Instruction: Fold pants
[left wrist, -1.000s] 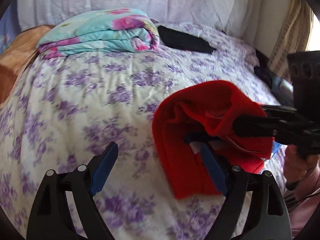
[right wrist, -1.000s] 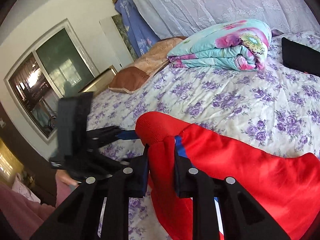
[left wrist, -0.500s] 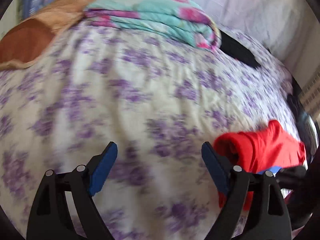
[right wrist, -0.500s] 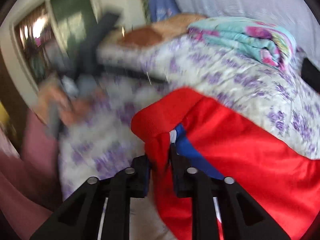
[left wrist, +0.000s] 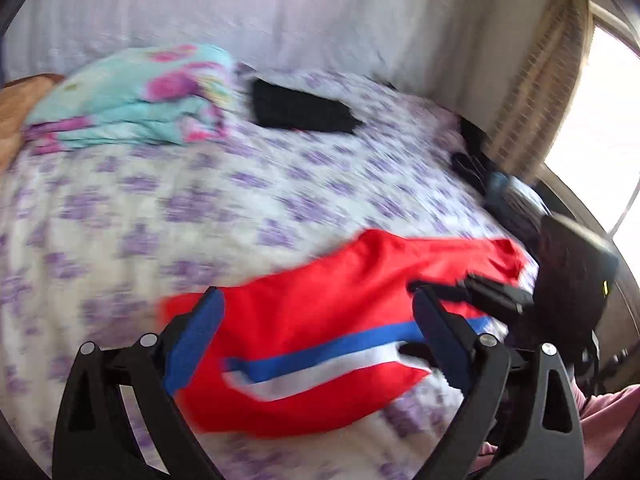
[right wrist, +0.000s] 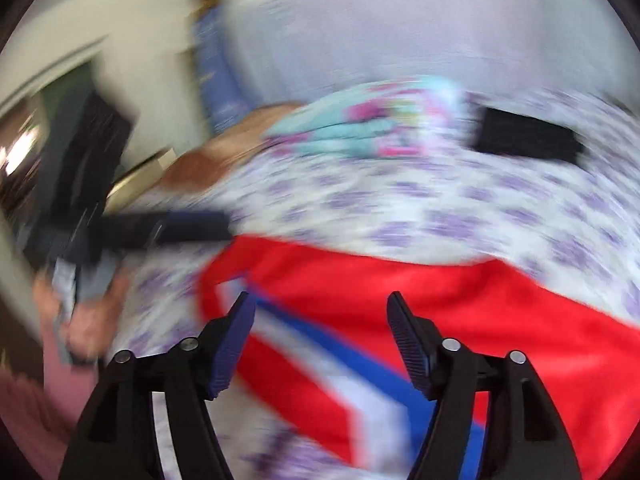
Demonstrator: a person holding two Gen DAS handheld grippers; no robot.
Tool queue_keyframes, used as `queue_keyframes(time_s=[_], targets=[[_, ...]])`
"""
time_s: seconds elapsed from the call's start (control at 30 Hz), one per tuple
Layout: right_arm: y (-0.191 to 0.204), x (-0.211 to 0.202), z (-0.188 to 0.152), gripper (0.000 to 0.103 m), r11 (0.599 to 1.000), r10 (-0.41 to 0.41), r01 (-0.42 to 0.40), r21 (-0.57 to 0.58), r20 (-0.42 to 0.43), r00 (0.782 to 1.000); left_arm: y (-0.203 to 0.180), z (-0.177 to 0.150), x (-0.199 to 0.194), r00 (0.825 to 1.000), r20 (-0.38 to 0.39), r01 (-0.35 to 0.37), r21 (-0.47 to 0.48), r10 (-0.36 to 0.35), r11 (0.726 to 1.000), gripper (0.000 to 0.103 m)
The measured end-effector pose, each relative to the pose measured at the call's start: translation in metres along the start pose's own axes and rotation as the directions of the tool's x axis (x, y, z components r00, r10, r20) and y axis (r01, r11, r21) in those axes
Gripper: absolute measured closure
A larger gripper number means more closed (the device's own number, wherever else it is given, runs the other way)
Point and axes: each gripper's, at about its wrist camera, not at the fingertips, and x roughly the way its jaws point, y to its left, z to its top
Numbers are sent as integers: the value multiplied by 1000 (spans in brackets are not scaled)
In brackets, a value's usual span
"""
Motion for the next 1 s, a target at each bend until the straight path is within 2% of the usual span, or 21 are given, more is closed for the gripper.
queue_keyframes(time_s=[0.07, 0.1, 0.17, 0.27, 0.3, 0.33, 0.37, 0.43, 0.47, 0.53, 0.6, 0.63, 0.7, 0.77, 0.83, 0.87, 1.0], targets=[[-41, -9, -5, 32, 991, -69, 69, 116, 1, 998, -19, -4, 35, 997, -69, 29, 31, -26, 999, 10], [-58, -12, -10, 32, 982, -107, 107, 155, -13, 994, -22, -7, 58, 992, -129, 1, 28, 3, 1000, 11], [-97, -23, -24, 32, 962, -165, 171, 215, -47, 985, -16, -17, 92, 971, -209, -110, 35, 115, 993, 11], [-160, -47, -50, 34, 885, -342, 365, 288, -130, 931, -21, -21, 92, 969, -184, -153, 93, 168, 984, 11], [-178, -62, -56, 39, 879, -310, 323, 352, -94, 946, -21, -21, 92, 965, -183, -172, 99, 188, 980, 11], [-192, -79, -62, 39, 864, -289, 289, 413, -62, 955, -20, -21, 93, 962, -185, -187, 100, 203, 977, 11], [-206, -100, -67, 38, 822, -358, 346, 453, -61, 932, -20, -21, 94, 960, -187, -193, 99, 209, 976, 11], [-217, -141, -75, 38, 757, -505, 459, 466, -30, 863, -25, -21, 94, 951, -194, -226, 101, 242, 969, 11], [-220, -160, -81, 38, 749, -513, 441, 495, 11, 858, -29, -19, 93, 945, -198, -245, 100, 261, 964, 11], [-227, -196, -96, 36, 742, -488, 347, 574, 107, 866, -34, -17, 87, 940, -195, -269, 88, 281, 959, 11], [-235, -229, -116, 33, 699, -505, 286, 655, 169, 846, -46, -14, 77, 952, -173, -239, 84, 251, 967, 10], [-240, -241, -128, 33, 666, -523, 272, 694, 175, 834, -55, -13, 74, 962, -159, -211, 90, 223, 973, 10], [-251, -250, -143, 33, 626, -535, 257, 736, 166, 828, -77, -12, 69, 979, -130, -141, 107, 154, 984, 5], [-267, -253, -155, 33, 594, -526, 251, 764, 133, 840, -99, -11, 70, 991, -111, -66, 117, 80, 991, 5], [-279, -245, -160, 33, 565, -504, 239, 790, 101, 858, -122, -10, 81, 993, -118, -5, 129, 20, 992, 5], [-284, -241, -163, 33, 563, -483, 218, 797, 103, 870, -131, -10, 88, 992, -125, 9, 131, 7, 991, 5], [-284, -231, -158, 31, 586, -474, 240, 774, 87, 876, -155, -11, 128, 983, -180, 36, 75, -22, 997, 5]])
